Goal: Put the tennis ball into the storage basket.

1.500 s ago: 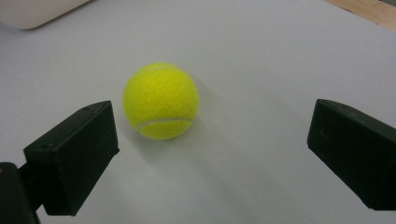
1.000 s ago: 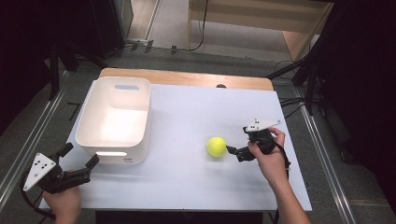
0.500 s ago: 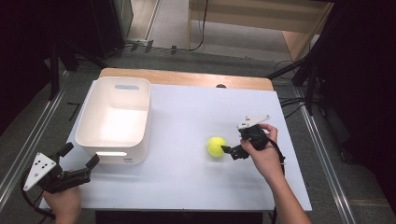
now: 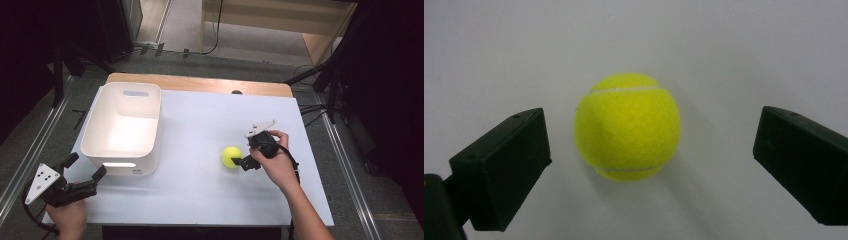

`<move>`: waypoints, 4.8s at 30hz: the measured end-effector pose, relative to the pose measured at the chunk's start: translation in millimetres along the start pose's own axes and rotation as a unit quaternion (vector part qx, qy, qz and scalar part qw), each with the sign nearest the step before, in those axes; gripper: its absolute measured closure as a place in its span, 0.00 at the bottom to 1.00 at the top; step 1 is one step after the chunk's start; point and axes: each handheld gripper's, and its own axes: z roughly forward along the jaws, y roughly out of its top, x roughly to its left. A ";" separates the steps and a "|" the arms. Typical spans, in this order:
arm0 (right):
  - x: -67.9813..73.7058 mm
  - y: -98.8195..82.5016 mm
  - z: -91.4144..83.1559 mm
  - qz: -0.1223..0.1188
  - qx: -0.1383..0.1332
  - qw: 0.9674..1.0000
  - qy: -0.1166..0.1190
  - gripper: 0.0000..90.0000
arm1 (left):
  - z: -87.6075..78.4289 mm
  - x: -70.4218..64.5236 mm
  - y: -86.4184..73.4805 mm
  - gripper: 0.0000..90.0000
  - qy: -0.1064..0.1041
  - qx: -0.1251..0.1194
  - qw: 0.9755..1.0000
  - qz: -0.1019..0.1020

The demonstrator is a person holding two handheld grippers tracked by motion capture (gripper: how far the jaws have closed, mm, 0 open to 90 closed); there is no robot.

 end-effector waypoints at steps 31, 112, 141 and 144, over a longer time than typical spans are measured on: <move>2.8 11.3 20.0 -0.017 0.077 0.997 0.027 0.07 | 0.3 -0.1 0.0 0.00 -0.001 0.000 1.000 0.000; 8.0 31.3 40.8 -0.010 0.108 0.993 0.043 0.26 | 0.6 0.4 0.2 0.00 -0.003 0.001 1.000 -0.001; 24.3 76.5 32.8 -0.045 0.104 0.991 0.072 0.26 | 0.6 0.7 0.3 0.00 -0.004 0.001 1.000 -0.001; 27.4 82.1 31.4 -0.046 0.105 0.991 0.076 0.26 | 0.6 0.7 0.3 0.00 -0.004 0.001 1.000 -0.002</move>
